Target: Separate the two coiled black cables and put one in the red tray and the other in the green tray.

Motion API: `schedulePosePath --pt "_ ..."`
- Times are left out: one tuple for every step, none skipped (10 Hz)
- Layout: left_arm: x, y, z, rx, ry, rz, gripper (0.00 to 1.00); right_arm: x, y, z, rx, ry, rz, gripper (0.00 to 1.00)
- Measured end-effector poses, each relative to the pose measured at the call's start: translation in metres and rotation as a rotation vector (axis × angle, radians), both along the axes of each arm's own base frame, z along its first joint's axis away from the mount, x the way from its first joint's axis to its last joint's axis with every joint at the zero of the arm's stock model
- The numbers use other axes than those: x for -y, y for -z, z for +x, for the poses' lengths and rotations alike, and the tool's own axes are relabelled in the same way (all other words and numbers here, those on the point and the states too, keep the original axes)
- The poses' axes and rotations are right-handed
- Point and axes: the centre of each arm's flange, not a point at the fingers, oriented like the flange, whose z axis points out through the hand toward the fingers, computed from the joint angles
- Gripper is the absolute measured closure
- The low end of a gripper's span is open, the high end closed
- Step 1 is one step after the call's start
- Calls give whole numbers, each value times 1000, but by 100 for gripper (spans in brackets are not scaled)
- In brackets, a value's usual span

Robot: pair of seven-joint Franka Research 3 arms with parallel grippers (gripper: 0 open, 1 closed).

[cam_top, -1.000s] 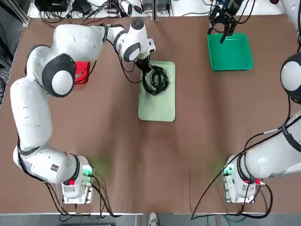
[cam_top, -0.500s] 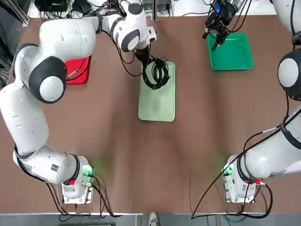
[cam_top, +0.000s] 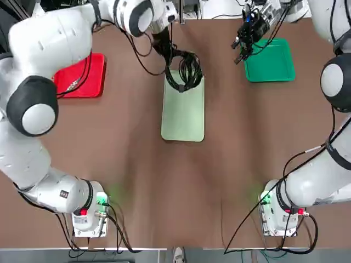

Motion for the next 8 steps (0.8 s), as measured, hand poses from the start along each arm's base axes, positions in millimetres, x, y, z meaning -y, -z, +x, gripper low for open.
schedulePosePath --pt "-2 -18 3 -21 -7 -36 84 -5 8 1 18 11 71 0" --pt "-2 -34 6 -35 -14 -71 84 -13 16 -1 26 27 143 0" --pt "-1 -47 8 -42 -19 -99 84 -22 26 -6 20 39 194 0" --pt "1 -57 9 -49 -26 -127 84 -29 33 -11 6 52 228 0" --pt "2 -65 9 -57 -33 -156 84 -35 38 -15 -6 67 264 0" --pt "3 -72 10 -59 -37 -177 84 -43 42 -20 -20 82 298 0" --pt "4 -77 10 -60 -40 -190 84 -50 47 -26 -40 96 324 0" --pt "4 -80 11 -59 -41 -198 84 -58 49 -30 -57 106 344 0"
